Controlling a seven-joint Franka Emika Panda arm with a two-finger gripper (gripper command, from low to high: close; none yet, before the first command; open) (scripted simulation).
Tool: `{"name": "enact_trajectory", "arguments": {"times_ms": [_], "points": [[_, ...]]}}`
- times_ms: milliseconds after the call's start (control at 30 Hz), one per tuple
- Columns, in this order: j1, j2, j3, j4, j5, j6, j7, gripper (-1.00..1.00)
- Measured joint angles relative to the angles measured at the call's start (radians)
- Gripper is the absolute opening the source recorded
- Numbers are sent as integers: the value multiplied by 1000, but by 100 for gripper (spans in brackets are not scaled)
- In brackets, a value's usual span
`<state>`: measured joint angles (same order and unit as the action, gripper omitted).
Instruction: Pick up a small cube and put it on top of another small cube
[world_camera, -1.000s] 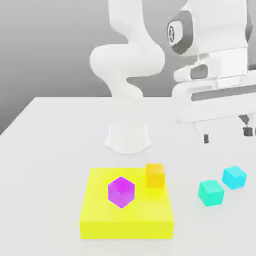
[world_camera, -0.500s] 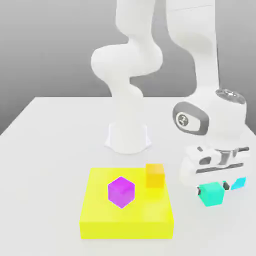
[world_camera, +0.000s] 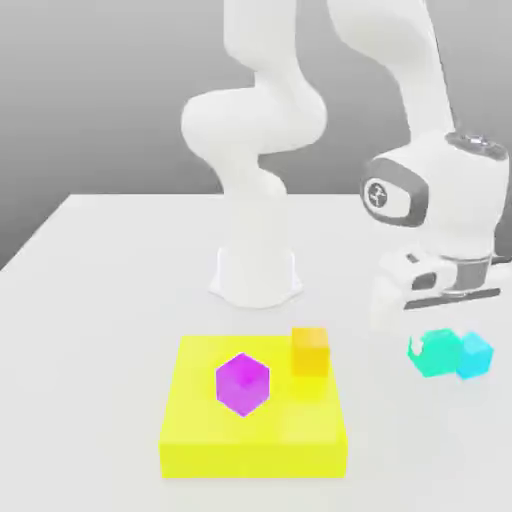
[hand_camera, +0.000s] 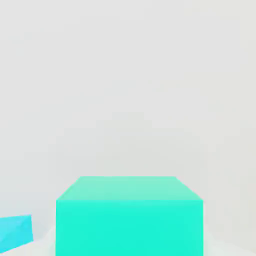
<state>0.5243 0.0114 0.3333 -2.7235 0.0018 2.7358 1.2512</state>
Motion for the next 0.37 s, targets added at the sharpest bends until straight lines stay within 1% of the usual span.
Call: {"name": "enact_trajectory", "arguments": {"times_ms": [67, 100, 167, 267, 300, 367], "points": [[87, -40, 24, 19, 25, -56, 1, -100], [108, -29, 20, 24, 14, -52, 13, -100], [117, 26, 0, 30, -34, -6, 51, -100], [128, 132, -53, 37, -132, 87, 123, -100], [135, 152, -64, 39, -150, 105, 136, 100], [135, 152, -64, 39, -150, 105, 136, 100]]}}
